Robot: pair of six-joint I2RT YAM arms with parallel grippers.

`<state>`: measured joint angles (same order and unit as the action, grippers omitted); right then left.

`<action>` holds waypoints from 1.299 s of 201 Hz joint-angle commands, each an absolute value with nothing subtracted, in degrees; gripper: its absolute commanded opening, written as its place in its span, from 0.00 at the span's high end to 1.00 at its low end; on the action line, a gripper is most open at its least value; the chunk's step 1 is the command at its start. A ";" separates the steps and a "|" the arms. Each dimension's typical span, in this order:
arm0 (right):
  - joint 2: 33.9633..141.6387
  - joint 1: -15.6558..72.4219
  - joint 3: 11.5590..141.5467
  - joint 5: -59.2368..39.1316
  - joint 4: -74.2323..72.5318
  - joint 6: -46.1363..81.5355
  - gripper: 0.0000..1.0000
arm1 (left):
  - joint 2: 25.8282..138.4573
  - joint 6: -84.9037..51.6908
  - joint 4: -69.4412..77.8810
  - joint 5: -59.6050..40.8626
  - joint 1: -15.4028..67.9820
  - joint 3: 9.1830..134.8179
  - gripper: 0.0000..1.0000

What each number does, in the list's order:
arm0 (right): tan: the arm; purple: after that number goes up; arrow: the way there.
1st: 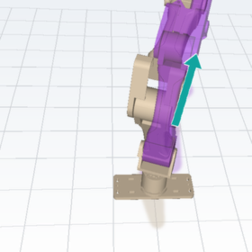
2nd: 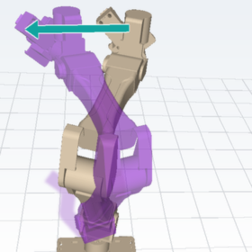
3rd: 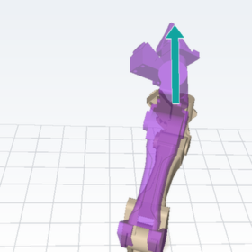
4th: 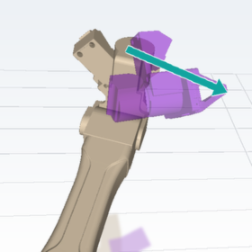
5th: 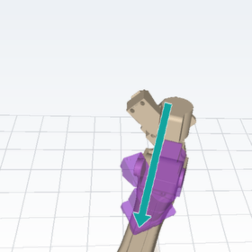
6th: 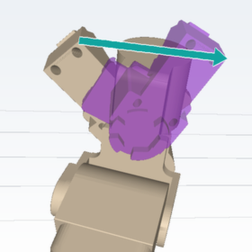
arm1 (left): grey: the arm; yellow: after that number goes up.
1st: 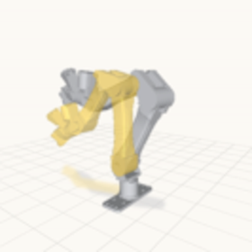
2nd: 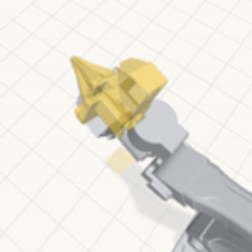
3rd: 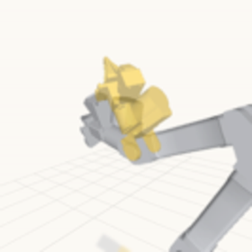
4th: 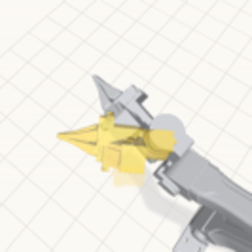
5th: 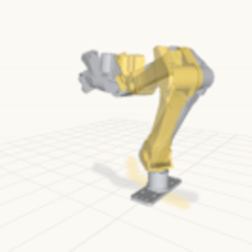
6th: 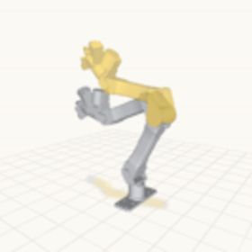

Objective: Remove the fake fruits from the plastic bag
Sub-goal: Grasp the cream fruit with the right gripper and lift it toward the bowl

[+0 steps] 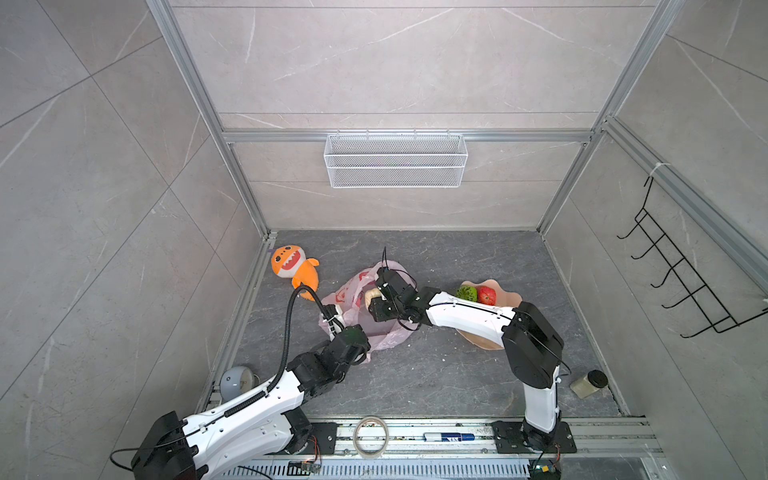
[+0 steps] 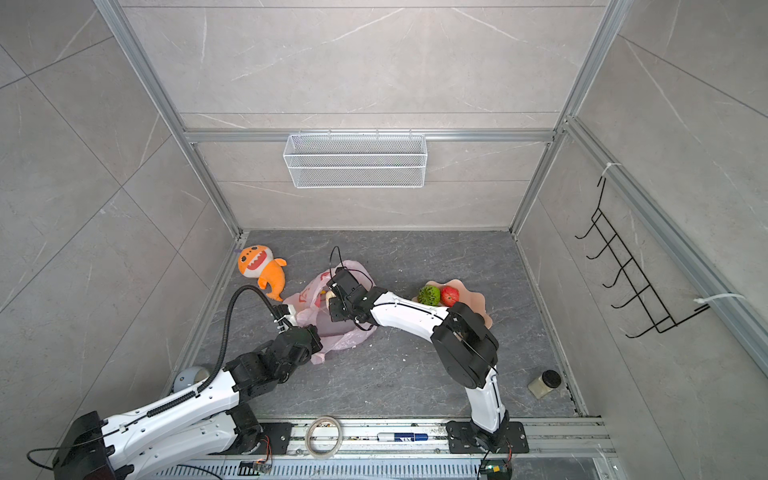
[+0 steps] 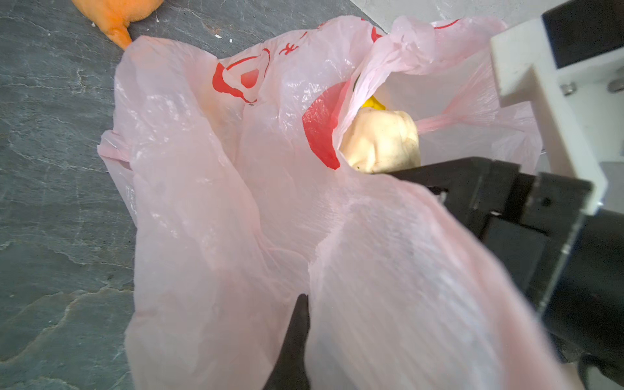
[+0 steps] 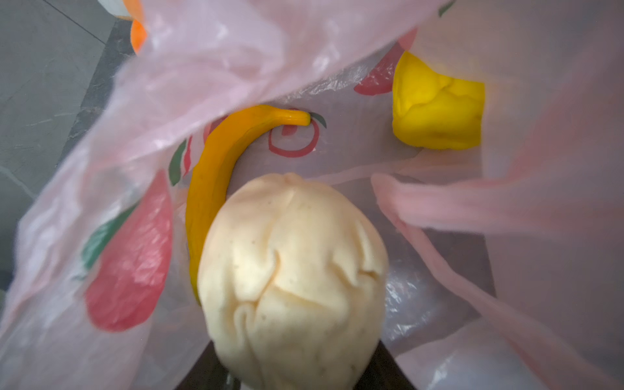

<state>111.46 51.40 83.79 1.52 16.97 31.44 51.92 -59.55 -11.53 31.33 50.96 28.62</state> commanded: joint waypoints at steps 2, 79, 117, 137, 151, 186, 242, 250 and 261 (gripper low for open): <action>106.72 51.74 81.98 -0.56 19.26 29.97 0.82 | 51.99 -58.10 -9.19 32.08 50.71 28.82 1.00; 97.20 51.85 77.45 0.33 23.28 28.74 0.82 | 51.33 -57.93 -8.83 31.90 50.72 28.39 1.00; 93.22 51.74 75.48 1.72 25.94 28.05 0.82 | 51.36 -58.36 -8.80 31.93 50.71 28.39 1.00; 90.73 51.17 74.16 2.81 27.35 28.19 0.82 | 51.46 -58.28 -8.62 31.82 50.73 28.37 1.00; 88.34 50.32 72.83 3.75 28.35 28.61 0.82 | 51.55 -58.10 -8.64 31.82 50.71 28.38 1.00; 82.05 47.27 69.96 6.09 31.21 28.25 0.82 | 51.38 -57.48 -8.99 31.78 50.71 28.79 1.00; 74.20 41.27 70.67 15.44 43.49 17.80 0.82 | 50.11 -56.59 -9.48 31.82 50.71 28.91 1.00; 73.40 40.61 70.75 17.89 44.91 16.00 0.81 | 49.98 -56.37 -9.55 31.90 50.72 28.91 1.00; 72.86 39.33 70.90 20.02 46.48 14.52 0.81 | 49.95 -56.08 -9.54 32.04 50.71 28.98 1.00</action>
<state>74.87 41.17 70.11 11.86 39.05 21.43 51.03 -58.00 -10.24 31.31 50.96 28.58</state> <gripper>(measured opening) 0.457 0.048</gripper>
